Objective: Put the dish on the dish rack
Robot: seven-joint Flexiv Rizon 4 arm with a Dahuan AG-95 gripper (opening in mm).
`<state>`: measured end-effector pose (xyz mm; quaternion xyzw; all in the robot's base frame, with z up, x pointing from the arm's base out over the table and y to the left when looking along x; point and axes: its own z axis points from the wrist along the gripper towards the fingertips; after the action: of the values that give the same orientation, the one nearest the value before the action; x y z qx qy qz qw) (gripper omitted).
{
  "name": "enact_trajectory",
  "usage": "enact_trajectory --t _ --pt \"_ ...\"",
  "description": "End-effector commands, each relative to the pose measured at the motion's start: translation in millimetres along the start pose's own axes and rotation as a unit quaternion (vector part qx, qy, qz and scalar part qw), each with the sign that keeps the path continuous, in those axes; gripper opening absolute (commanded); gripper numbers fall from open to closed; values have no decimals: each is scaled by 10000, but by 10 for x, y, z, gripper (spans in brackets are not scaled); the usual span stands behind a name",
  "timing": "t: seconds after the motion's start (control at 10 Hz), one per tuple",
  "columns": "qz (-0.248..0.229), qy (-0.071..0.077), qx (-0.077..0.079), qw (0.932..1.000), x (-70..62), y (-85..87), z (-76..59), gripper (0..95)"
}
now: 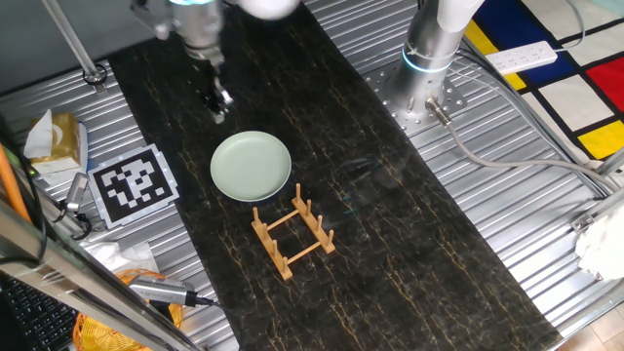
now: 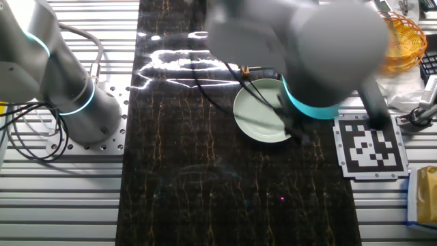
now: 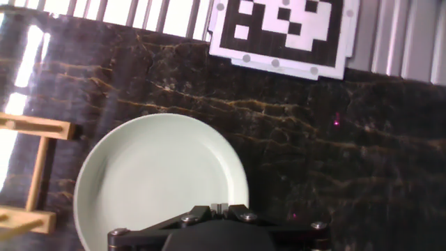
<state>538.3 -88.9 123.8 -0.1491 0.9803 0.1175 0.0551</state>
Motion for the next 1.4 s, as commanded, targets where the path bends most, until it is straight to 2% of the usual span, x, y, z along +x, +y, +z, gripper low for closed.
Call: enact_trajectory --t 0.1,0.2,0.3,0.5,0.7,0.8,0.9,1.2,1.4 --pt "470 42 -554 9973 -91 -168 244 0" --pt "517 92 -689 9962 -113 -178 296 0" --pt "552 180 -718 9957 -114 -172 335 0" --pt "551 268 -756 9953 -139 -141 385 0" --pt "564 386 -791 9945 -154 -61 510 0" --pt "553 429 -800 9943 -134 -50 530 190" --pt "517 457 -780 9946 -108 -46 540 190" --pt "290 417 -795 9955 4 -23 584 190" --pt "301 424 -781 9956 144 14 635 190"
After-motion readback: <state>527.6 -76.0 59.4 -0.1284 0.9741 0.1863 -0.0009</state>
